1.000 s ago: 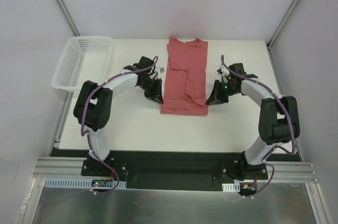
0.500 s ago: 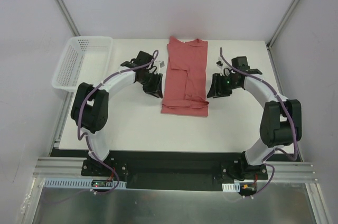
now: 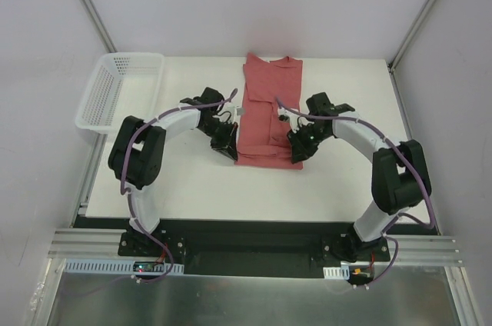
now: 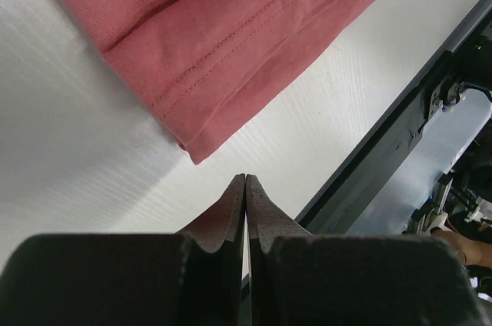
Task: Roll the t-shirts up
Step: Roll the T-shirt to the center of the board.
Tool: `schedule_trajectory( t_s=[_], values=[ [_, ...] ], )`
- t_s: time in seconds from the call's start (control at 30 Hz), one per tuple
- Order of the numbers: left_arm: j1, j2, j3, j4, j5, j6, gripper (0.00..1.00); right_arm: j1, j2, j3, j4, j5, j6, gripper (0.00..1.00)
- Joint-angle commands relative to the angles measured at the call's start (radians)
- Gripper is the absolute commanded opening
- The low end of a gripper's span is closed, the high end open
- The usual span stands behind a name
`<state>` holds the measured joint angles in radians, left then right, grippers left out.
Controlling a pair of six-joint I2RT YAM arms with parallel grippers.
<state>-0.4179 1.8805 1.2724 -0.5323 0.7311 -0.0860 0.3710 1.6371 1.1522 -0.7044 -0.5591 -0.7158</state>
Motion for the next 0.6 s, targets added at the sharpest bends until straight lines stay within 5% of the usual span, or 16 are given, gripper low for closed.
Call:
schedule_trajectory(
  t_s=[0.0, 0.57],
  values=[
    [0.002, 0.058, 0.056, -0.014, 0.034, 0.046, 0.00, -0.004, 0.084, 0.041, -0.007, 0.040, -0.086, 0.13],
    [0.070, 0.232, 0.432, -0.038, -0.166, 0.110, 0.00, -0.067, 0.279, 0.351, 0.066, 0.218, -0.018, 0.10]
  ],
)
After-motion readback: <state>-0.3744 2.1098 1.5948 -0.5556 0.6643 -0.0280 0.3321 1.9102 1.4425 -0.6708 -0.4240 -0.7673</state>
